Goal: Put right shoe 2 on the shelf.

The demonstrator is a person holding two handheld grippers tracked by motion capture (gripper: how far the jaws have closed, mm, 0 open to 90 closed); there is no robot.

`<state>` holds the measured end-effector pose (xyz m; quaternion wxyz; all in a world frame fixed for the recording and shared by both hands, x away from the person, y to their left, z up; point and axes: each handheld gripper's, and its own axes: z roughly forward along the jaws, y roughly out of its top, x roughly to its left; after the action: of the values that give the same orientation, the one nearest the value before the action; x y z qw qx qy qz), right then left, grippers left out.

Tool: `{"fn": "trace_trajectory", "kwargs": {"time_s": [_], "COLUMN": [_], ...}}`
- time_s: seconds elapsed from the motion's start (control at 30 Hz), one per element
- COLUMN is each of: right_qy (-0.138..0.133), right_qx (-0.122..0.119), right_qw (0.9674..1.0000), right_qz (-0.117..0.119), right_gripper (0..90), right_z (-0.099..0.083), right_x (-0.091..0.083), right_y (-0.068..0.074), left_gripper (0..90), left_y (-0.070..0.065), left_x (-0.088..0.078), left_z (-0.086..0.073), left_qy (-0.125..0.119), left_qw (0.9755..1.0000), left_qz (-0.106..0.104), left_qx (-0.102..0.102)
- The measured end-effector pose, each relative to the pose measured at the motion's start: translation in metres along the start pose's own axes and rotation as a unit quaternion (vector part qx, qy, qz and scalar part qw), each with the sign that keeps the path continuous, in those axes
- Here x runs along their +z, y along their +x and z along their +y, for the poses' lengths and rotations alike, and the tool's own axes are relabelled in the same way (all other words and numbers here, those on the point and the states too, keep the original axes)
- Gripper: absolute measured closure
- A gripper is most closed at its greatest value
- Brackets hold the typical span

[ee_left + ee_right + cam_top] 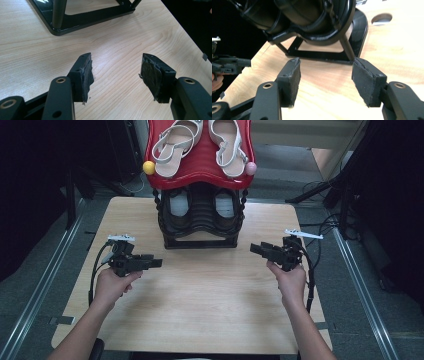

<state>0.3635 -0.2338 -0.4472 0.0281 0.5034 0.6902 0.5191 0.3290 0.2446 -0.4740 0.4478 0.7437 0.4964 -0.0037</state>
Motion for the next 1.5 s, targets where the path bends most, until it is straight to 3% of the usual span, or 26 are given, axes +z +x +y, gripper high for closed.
{"fn": "trace_trajectory", "kwargs": {"time_s": [0.4, 0.63, 0.83, 1.5], "right_qy": [0.012, 0.020, 0.028, 0.053], "right_qx": [0.002, -0.016, -0.013, -0.025], "right_qw": [0.9999, 0.9995, 0.9991, 0.9981], "right_qz": [0.012, 0.017, 0.028, 0.021], "right_gripper": [41.9, 41.9, 41.9, 41.8], "right_z": [-0.033, -0.041, -0.045, -0.050], "right_x": [0.007, 0.014, 0.020, 0.029], "right_y": [0.003, 0.008, 0.009, 0.011], "left_gripper": [42.0, 41.4, 41.2, 40.3], "left_y": [0.001, 0.000, -0.001, -0.001], "left_x": [-0.001, -0.002, 0.000, 0.002], "left_z": [0.000, 0.000, 0.000, 0.000], "left_qy": [-0.002, -0.006, -0.004, 0.000], "left_qw": [1.0000, 1.0000, 1.0000, 1.0000], "left_qz": [-0.002, -0.005, -0.006, -0.006], "left_qx": [0.004, 0.005, 0.007, 0.004]}}
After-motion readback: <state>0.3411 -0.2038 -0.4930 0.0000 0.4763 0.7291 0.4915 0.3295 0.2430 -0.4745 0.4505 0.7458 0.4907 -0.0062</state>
